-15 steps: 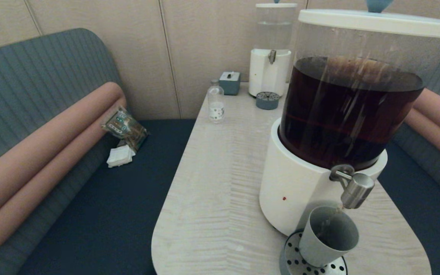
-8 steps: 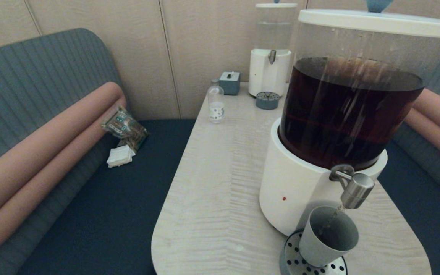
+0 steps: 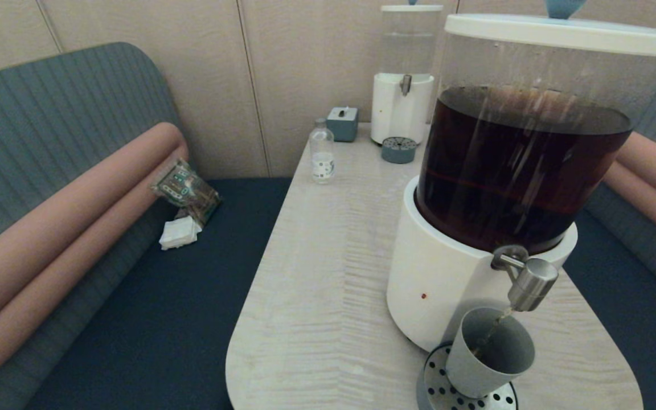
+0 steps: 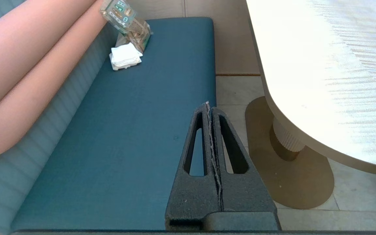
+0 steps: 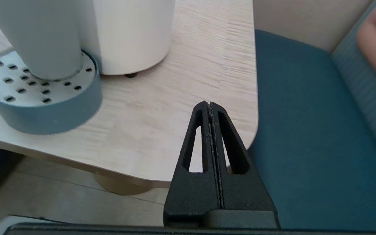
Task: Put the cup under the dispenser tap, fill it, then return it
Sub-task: Turn off the faucet
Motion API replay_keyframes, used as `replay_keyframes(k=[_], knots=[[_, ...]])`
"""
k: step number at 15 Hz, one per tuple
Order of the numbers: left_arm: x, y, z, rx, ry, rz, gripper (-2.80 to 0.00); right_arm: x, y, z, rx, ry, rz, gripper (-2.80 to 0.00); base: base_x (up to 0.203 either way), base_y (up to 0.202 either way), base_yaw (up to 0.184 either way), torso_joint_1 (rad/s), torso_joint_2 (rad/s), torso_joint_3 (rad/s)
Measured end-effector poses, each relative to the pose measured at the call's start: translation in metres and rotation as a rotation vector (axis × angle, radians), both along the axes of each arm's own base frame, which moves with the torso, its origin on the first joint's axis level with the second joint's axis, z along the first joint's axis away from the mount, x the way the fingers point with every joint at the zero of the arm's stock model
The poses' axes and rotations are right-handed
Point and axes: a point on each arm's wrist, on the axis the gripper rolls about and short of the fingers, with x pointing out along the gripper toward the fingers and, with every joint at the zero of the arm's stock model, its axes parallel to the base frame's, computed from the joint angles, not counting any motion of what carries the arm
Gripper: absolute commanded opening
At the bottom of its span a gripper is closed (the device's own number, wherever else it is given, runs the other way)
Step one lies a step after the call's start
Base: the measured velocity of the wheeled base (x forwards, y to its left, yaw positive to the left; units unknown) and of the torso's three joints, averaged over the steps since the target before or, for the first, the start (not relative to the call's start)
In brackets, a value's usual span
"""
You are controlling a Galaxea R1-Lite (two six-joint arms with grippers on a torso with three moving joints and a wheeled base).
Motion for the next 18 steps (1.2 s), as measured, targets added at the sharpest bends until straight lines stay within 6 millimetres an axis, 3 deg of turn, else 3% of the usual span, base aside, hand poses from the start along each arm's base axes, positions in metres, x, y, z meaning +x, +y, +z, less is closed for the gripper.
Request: replay_keyframes(k=[18], knots=[[-0.0001, 0.0000, 0.0000, 0.028, 0.003, 0.000, -2.80, 0.0000, -0.0001, 0.0000, 0.023, 0.001, -0.005, -2.80, 0.000, 0.000, 0.000, 0.000, 0.00, 0.000]])
